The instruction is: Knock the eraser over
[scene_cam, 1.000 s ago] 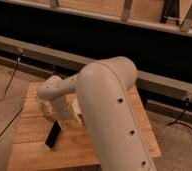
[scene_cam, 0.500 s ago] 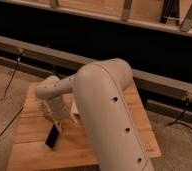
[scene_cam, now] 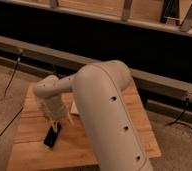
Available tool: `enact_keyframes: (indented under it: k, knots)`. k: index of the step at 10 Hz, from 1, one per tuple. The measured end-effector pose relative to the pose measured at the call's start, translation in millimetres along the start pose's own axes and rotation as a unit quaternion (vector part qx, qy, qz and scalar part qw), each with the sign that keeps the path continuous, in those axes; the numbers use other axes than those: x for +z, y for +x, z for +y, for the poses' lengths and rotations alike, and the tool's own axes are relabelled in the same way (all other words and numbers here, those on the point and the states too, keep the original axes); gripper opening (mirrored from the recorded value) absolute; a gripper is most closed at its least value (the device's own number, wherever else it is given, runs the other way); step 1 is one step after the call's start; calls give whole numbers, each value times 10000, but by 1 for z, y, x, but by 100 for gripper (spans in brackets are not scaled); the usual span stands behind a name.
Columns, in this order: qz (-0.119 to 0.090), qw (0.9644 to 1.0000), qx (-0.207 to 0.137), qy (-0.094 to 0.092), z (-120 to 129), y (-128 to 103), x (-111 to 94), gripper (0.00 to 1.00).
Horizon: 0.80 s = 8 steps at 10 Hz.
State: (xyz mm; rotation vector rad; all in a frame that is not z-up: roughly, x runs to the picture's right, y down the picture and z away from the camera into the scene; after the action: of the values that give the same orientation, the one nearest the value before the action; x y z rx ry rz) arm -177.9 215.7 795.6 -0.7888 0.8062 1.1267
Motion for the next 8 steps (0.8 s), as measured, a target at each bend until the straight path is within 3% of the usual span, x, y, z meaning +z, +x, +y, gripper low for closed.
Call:
enact_keyframes:
  k: [3, 8]
  knots:
    - [5, 9994, -227, -242, 25, -10, -1, 65]
    - [-35, 9986, -332, -400, 27, -21, -8, 65]
